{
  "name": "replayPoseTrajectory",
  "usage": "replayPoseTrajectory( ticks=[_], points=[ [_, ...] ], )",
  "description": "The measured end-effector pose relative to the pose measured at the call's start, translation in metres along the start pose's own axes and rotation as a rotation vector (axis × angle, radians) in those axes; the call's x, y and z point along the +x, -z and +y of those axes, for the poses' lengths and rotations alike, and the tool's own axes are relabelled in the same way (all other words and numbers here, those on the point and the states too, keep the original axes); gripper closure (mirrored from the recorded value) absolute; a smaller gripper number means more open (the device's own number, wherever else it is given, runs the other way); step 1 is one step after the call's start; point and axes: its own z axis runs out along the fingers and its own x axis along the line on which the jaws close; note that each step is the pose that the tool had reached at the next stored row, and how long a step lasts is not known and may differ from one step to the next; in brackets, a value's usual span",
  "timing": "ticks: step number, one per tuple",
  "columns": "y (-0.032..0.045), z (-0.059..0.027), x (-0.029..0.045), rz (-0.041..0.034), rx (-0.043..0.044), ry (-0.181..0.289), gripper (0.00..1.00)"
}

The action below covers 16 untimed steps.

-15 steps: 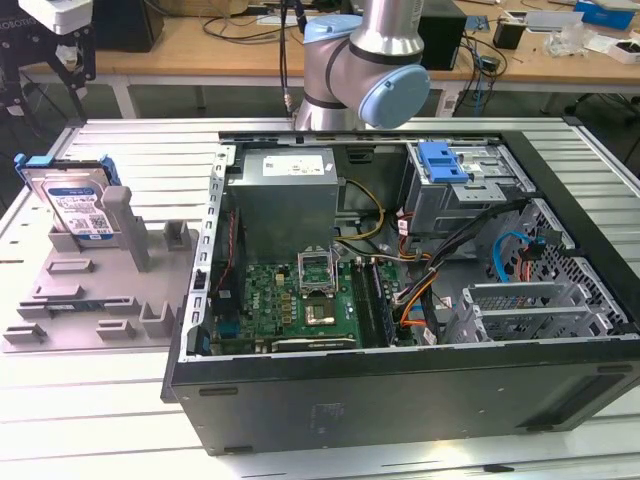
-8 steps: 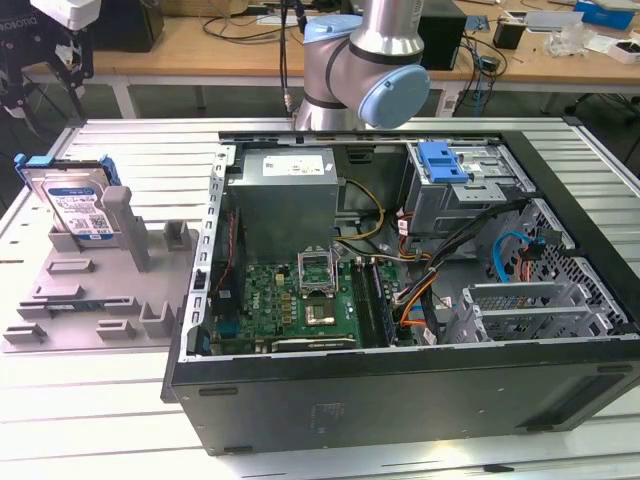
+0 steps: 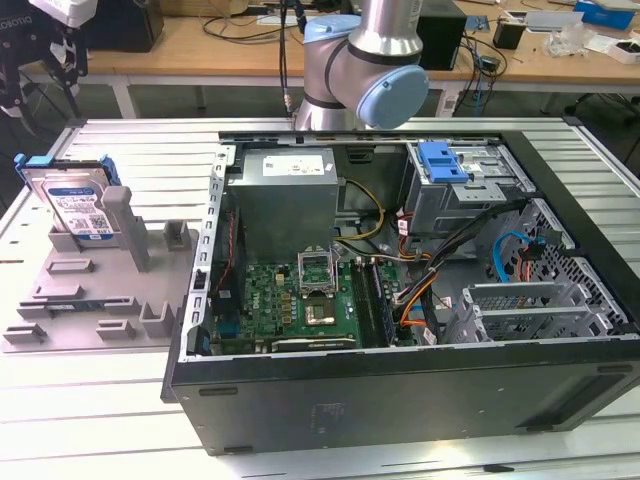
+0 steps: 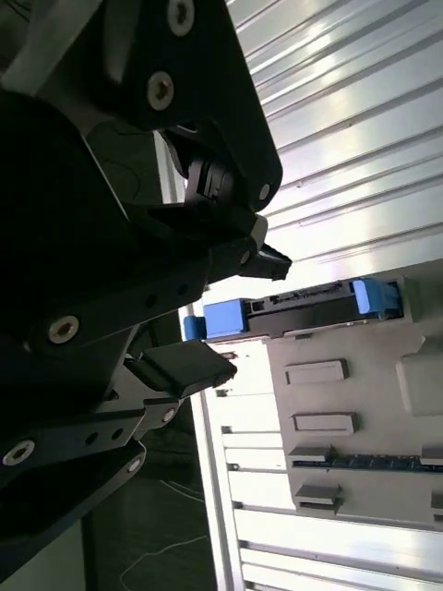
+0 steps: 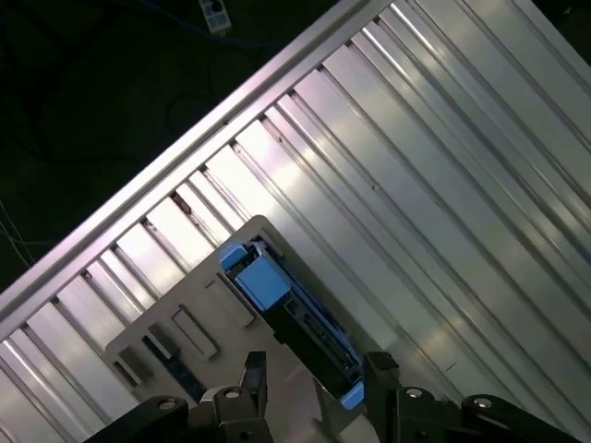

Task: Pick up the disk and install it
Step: 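Pick up the disk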

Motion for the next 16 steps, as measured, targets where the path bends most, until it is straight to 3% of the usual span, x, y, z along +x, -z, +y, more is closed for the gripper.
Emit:
replayPoseTrajectory(
  ticks=[2, 5, 16],
  points=[
    [-0.0002, 0.0009, -0.0007, 0.0042, 0.0023, 0.034, 0.46],
    [-0.0012, 0.0014, -0.001, 0.0184, 0.0106, 0.125, 0.46],
    [-0.0042, 0.0019, -0.0011, 0.0562, 0.033, 0.357, 0.46]
  ],
)
